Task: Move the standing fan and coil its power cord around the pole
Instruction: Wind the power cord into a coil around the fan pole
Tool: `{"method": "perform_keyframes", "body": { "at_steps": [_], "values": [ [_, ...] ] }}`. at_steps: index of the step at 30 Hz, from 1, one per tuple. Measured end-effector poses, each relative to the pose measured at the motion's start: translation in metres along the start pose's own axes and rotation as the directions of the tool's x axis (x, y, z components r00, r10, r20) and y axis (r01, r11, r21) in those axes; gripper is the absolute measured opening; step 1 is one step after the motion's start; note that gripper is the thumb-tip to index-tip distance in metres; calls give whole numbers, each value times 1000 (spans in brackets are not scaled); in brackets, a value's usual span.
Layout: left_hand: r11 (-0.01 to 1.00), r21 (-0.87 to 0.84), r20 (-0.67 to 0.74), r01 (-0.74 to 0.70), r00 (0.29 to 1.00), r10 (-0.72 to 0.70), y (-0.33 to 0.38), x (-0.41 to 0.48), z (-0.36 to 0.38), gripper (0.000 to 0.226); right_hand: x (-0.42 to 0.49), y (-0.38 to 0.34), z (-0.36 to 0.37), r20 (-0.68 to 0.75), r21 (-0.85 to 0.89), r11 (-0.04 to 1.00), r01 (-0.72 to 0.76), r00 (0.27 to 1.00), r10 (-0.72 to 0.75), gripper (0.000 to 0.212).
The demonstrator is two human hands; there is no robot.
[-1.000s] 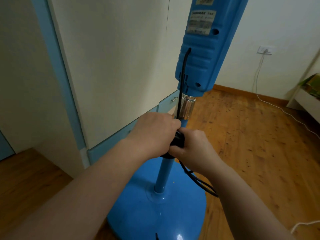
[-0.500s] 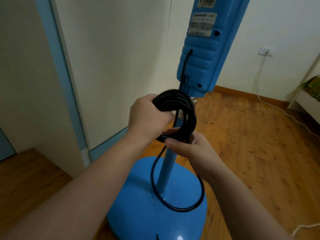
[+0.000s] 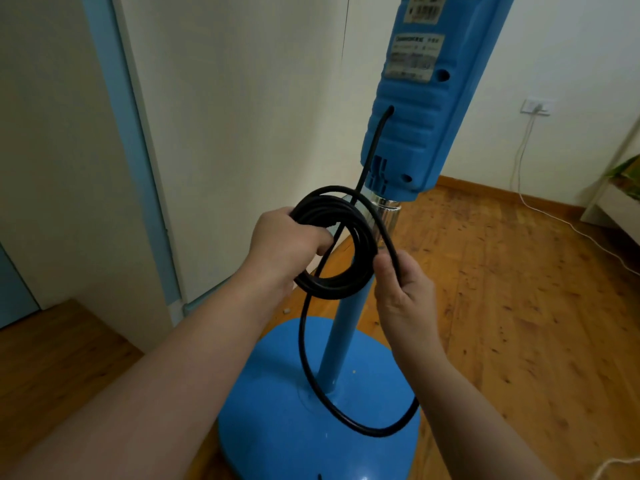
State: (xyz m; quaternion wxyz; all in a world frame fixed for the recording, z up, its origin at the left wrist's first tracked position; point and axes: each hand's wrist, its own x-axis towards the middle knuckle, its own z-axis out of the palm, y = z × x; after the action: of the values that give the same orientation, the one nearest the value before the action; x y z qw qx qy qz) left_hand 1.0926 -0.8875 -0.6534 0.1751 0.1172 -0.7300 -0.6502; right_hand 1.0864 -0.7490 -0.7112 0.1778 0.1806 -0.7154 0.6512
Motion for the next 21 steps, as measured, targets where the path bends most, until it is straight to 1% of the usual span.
{"method": "perform_keyframes", "body": {
  "at_steps": [1, 4, 5, 6, 7, 9, 10, 11, 13, 14, 15, 17, 18, 19, 21],
  "values": [
    [999, -39, 20, 31, 999, -30, -1, 0, 0, 27, -1, 2, 1, -13, 13, 1000, -19, 1000, 19, 40],
    [983, -155, 53, 104, 994, -97, -2, 0, 2, 26, -4, 3, 6, -31, 69, 993, -99, 994, 102, 61],
    [973, -194, 63, 122, 992, -111, -2, 1, 2, 27, -5, 1, 7, -18, 99, 988, -121, 992, 124, 68],
    [961, -239, 79, 141, 989, -125, -2, 1, 2, 28, -5, -2, 9, 7, 152, 978, -146, 989, 147, 71],
    [943, -288, 99, 167, 985, -144, -2, 0, 3, 31, -6, -5, 9, 42, 223, 959, -177, 984, 171, 69],
    [881, -399, 147, 255, 966, -213, -3, -1, 6, 40, -7, -11, 11, 132, 351, 904, -245, 968, 211, 65],
    [838, -453, 170, 303, 953, -252, -3, -2, 8, 42, -6, -14, 11, 163, 385, 882, -272, 961, 226, 62],
    [796, -499, 183, 343, 939, -290, -3, -3, 10, 41, -6, -16, 11, 185, 408, 864, -295, 954, 238, 62],
    [719, -567, 187, 402, 913, -363, -3, -5, 13, 35, -4, -21, 9, 213, 434, 838, -330, 942, 261, 70],
    [685, -597, 185, 418, 902, -390, -4, -5, 15, 32, -3, -23, 8, 209, 409, 853, -325, 943, 260, 71],
    [658, -623, 180, 423, 896, -406, -5, -6, 18, 29, -2, -24, 8, 187, 336, 895, -291, 953, 240, 64],
    [632, -655, 177, 414, 897, -404, -7, -8, 23, 22, -3, -26, 10, 105, 139, 974, -180, 981, 166, 47],
    [636, -655, 175, 408, 901, -397, -7, -11, 26, 20, -3, -25, 11, 62, 70, 987, -143, 988, 138, 42],
    [646, -652, 165, 398, 905, -392, -8, -13, 29, 20, -3, -23, 11, 28, 38, 992, -121, 992, 120, 36],
    [672, -641, 145, 370, 919, -368, -9, -18, 35, 21, -2, -21, 10, -12, 12, 996, -89, 996, 90, 18]
  ]
}}
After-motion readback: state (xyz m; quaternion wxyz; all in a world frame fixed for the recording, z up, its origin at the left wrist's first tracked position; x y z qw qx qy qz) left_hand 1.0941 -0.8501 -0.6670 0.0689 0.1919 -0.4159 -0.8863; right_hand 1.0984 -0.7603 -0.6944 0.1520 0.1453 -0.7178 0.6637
